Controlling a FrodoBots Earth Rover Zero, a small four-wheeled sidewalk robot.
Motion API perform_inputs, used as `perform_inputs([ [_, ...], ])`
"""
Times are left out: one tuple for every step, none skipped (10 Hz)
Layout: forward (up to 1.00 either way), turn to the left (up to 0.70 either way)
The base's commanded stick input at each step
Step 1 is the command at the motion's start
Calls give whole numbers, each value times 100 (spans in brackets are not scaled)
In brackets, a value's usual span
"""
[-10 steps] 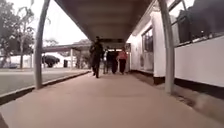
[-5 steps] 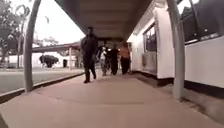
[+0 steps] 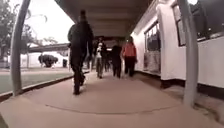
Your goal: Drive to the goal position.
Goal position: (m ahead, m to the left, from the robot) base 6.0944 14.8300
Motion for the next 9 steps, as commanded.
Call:
perform_inputs([
  [44, 0],
  [40, 0],
  [37, 0],
  [28, 0],
  [23, 0],
  [8, 0],
  [7, 0],
  [6, 0],
  [5, 0],
])
